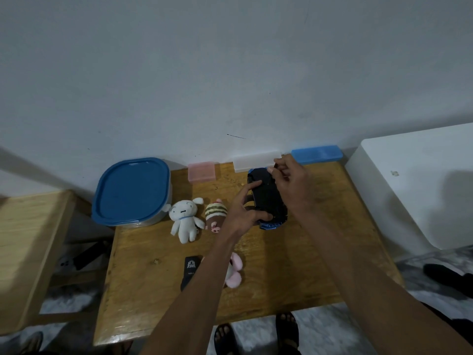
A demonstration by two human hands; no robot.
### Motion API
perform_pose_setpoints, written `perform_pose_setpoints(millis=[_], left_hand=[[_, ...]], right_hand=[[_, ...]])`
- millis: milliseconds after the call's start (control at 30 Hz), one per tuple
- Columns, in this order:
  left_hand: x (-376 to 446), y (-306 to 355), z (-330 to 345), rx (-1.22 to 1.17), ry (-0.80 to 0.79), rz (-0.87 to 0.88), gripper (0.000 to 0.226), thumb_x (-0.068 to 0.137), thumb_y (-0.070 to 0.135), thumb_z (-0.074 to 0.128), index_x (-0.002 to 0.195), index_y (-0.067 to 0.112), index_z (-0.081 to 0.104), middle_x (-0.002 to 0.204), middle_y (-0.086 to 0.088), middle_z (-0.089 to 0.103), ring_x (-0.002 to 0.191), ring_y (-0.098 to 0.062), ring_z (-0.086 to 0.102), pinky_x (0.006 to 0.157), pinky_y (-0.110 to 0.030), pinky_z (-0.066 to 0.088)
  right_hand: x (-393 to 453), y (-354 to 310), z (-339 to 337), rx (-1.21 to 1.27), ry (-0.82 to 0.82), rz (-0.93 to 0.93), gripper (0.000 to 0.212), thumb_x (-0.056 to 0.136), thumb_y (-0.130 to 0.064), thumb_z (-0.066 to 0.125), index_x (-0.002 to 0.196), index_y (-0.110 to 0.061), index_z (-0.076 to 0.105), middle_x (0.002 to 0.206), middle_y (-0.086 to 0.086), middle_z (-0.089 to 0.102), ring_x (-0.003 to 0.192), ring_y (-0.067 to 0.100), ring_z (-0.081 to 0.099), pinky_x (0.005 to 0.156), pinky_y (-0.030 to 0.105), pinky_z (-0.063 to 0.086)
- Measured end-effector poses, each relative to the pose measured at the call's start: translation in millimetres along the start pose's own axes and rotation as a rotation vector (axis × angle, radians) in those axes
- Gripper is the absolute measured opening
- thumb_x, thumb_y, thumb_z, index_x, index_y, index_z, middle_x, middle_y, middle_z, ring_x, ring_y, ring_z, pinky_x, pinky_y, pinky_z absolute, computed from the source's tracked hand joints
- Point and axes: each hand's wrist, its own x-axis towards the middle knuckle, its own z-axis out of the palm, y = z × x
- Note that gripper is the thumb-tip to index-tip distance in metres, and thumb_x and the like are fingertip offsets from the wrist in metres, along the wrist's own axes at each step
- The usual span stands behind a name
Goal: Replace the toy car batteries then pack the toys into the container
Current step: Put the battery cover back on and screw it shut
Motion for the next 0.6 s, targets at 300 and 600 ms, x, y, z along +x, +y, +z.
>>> perform_pose_setpoints(millis=[300,600], left_hand=[[-4,1,6,0.065,-0.003,0.003,0.082,0.07,-0.011,0.08,0.133,0.035,0.054,0.126,-0.004,0.057,0.11,-0.028,0.062,0.081,-0.054,0.061],[-11,9,10,0.101,0.01,0.111,0.068,0.063,0.018,0.075,0.124,0.042,0.056,0.128,-0.005,0.052,0.109,-0.027,0.058,0.088,-0.052,0.057]], right_hand=[[-2,3,0,0.048,0.021,0.068,0.017,0.091,-0.019,0.071,0.093,-0.011,0.056,0.084,-0.007,0.059,0.077,0.014,0.065,0.064,0.038,0.061],[10,6,-15,0.223,0.201,0.318,0.018,0.091,-0.025,0.072,0.095,-0.019,0.056,0.084,-0.007,0.064,0.079,0.018,0.069,0.066,0.046,0.061]])
